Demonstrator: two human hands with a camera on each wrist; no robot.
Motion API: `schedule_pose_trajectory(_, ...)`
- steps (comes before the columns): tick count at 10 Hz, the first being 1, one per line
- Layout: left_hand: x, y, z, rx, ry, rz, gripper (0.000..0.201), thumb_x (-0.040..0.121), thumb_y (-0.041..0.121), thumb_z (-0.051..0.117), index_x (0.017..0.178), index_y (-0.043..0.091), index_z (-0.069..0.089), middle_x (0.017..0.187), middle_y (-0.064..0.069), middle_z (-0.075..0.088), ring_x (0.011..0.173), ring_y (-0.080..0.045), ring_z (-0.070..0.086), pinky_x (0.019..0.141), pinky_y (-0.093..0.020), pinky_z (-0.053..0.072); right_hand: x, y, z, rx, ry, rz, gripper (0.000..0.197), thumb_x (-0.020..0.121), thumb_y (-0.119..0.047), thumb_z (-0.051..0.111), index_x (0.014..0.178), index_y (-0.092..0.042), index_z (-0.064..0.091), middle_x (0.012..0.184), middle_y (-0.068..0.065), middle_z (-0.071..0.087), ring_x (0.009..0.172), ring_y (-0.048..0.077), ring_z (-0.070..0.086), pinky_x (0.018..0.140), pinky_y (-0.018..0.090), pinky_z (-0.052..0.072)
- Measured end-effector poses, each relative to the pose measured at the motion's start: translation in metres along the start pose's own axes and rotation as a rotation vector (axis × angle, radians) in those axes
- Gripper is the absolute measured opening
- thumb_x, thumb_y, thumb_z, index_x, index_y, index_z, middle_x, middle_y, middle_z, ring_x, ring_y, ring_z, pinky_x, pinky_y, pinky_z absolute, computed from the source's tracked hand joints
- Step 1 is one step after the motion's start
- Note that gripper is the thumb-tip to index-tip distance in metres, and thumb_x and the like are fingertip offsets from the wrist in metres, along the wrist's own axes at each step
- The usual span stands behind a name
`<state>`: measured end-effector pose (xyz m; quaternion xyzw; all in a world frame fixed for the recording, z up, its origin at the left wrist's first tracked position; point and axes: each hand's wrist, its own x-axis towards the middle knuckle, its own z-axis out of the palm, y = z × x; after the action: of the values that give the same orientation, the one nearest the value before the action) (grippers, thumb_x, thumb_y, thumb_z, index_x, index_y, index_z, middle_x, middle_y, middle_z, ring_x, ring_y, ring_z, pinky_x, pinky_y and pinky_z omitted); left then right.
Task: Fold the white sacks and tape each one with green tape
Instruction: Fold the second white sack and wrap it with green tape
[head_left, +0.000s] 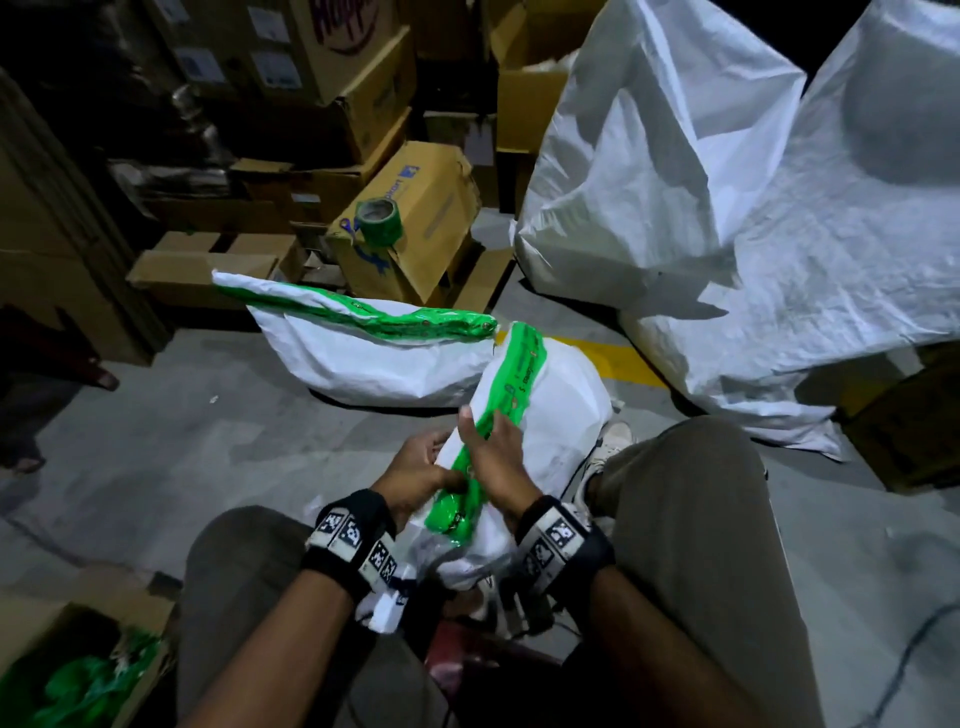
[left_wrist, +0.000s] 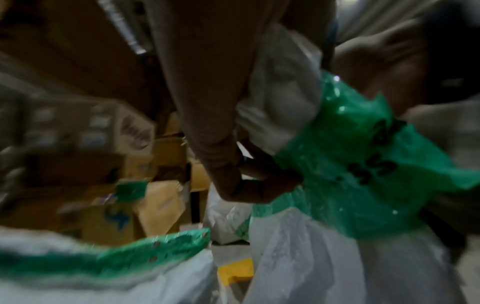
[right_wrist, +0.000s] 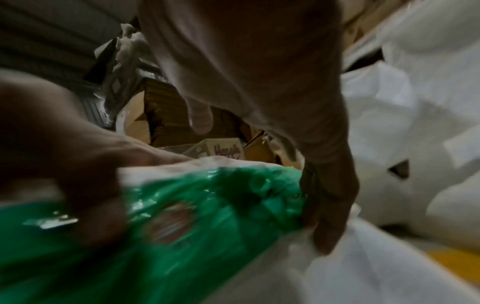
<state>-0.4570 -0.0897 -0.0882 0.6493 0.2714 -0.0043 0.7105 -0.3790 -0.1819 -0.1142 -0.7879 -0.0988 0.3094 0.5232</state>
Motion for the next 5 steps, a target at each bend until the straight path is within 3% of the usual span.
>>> schedule_pose_trajectory(1,-0.008,0.003,0.013,0.564,-0.100,0.184,0.067,0.060,0.018,0.067,0.127,0.025,0.063,0.120,-0.006,0.070,0.109,-0.023,0.066,0.093,-0.035,0.054,0.015,-0.011,-0.043,-0.126,0.087,0.128,0.127,0.066,-0.094,0.051,0.157,-0.012,0.017,0.156,0.022,0.023,0.139,0.041,0.038,0.113,0.043,0.036)
schedule_pose_trajectory(2,-0.024,0.007,0.043,1.344,-0.184,0.248,0.081,0.074,0.018,0.061,0.150,0.031,0.038,0.121,-0.011,0.057,0.112,-0.034,0.054,0.087,-0.038,0.048,0.038,-0.002,-0.089,-0.245,0.187,0.266,0.120,0.070,-0.069,0.075,0.152,-0.001,0.022,0.148,0.026,0.037,0.132,0.040,0.047,0.103,0.041,0.044)
schedule_pose_trajectory(3,-0.030,0.006,0.059,1.706,-0.137,0.486,0.082,0.078,0.021,0.066,0.153,0.022,0.032,0.133,-0.005,0.059,0.120,-0.032,0.050,0.085,-0.041,0.042,0.094,0.055,-0.115,-0.002,0.243,0.285,0.089,0.046,-0.036,0.071,0.122,0.008,0.053,0.120,0.026,0.065,0.106,0.038,0.067,0.086,0.051,0.058)
schedule_pose_trajectory(4,-0.025,0.000,0.041,1.643,0.208,0.573,0.085,0.061,0.030,0.079,0.141,0.028,0.051,0.123,-0.001,0.066,0.103,-0.030,0.056,0.078,-0.043,0.042,0.098,0.065,-0.115,0.459,0.356,0.196,0.068,0.053,-0.013,0.075,0.115,0.002,0.053,0.114,0.026,0.066,0.098,0.040,0.068,0.082,0.057,0.058)
schedule_pose_trajectory(5,-0.026,-0.013,0.028,1.140,0.868,0.390,0.081,0.063,0.037,0.083,0.135,0.017,0.052,0.128,-0.011,0.057,0.113,-0.035,0.050,0.088,-0.049,0.040,0.060,0.026,-0.101,0.888,0.382,0.132,0.059,0.087,0.017,0.055,0.124,-0.022,0.034,0.114,0.010,0.058,0.094,0.027,0.063,0.065,0.048,0.060)
